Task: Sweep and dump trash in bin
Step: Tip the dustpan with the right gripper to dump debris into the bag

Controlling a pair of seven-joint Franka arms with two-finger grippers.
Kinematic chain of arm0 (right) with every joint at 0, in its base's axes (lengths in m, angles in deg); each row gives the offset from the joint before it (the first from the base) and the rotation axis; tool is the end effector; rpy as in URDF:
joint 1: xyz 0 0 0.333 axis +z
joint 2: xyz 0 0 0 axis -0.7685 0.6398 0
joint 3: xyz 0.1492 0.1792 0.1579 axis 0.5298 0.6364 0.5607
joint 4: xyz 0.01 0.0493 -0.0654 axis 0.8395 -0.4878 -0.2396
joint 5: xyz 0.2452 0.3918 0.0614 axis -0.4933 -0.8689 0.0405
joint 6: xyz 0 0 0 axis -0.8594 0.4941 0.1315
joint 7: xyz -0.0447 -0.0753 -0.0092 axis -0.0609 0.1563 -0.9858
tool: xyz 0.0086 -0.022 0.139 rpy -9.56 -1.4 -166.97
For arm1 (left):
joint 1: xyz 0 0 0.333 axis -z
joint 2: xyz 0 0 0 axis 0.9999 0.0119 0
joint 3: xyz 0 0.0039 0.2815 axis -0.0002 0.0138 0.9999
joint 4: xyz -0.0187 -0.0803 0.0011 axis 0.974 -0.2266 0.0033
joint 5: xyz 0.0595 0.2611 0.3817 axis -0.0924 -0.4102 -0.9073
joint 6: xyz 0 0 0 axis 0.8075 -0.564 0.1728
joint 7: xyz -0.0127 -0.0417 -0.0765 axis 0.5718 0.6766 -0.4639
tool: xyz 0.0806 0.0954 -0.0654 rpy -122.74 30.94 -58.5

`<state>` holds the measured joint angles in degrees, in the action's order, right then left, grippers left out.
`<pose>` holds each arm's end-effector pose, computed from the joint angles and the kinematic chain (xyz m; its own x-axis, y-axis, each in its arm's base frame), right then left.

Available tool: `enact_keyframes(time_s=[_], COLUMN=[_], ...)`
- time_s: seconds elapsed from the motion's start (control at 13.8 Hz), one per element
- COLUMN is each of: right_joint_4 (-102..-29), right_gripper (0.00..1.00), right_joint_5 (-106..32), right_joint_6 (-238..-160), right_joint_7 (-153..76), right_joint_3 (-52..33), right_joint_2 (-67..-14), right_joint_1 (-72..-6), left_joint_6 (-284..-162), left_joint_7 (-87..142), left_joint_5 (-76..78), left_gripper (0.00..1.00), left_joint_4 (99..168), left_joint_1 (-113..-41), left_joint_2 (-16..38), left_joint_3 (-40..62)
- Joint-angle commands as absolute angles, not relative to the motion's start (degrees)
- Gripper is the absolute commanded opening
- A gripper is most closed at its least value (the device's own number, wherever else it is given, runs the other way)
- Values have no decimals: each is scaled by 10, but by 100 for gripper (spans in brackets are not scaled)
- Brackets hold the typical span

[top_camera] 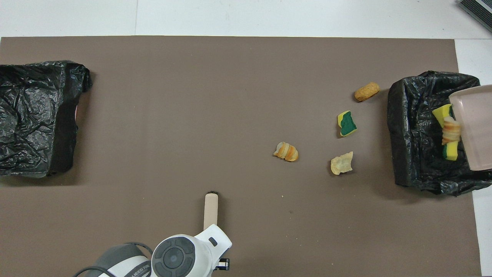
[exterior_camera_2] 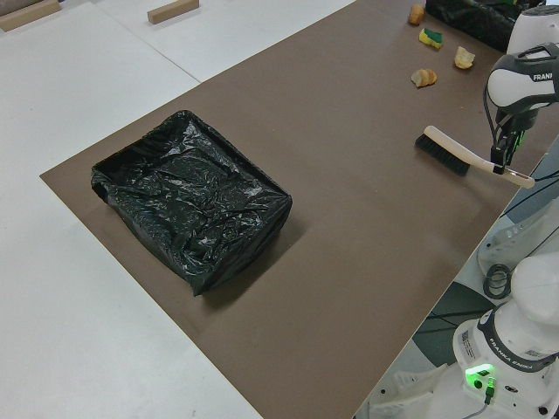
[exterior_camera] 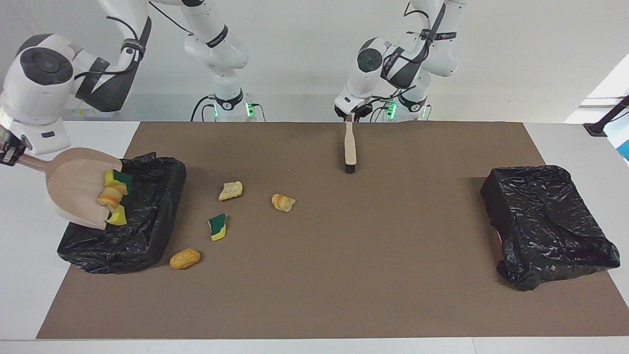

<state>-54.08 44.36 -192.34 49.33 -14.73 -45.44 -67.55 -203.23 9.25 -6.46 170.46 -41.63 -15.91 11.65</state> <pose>0.6679 -0.2643 0.4878 -0.0960 0.6544 -0.7500 0.9951 0.0808 -0.0569 0.2829 -0.3701 0.2440 0.9489 -0.1068 -0.2970 -0.0918 -0.9937 0.0641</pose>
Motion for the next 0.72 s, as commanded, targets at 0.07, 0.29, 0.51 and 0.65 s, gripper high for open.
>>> enact_keyframes(time_s=[0.07,0.29,0.51,0.65], right_joint_4=[-555,-549,-550,-549], right_gripper=[0,0,0,0], right_joint_5=[525,515,459,433], right_joint_6=[-1919,-1920,-1912,-1899], right_joint_7=[472,472,481,504], right_joint_3=[-145,-144,-143,-129], right_joint_2=[-466,-481,-507,-515], right_joint_1=[-660,-660,-658,-657], left_joint_6=[-2029,-2028,-2026,-1984], left_joint_7=[128,179,226,280], left_joint_5=[-144,-214,-249,-249], left_gripper=[100,100,100,100], left_joint_4=[1627,1534,1471,1423], left_joint_1=[-453,-509,-569,-612], left_joint_2=[-100,-55,-43,-43], left_joint_3=[123,124,125,125])
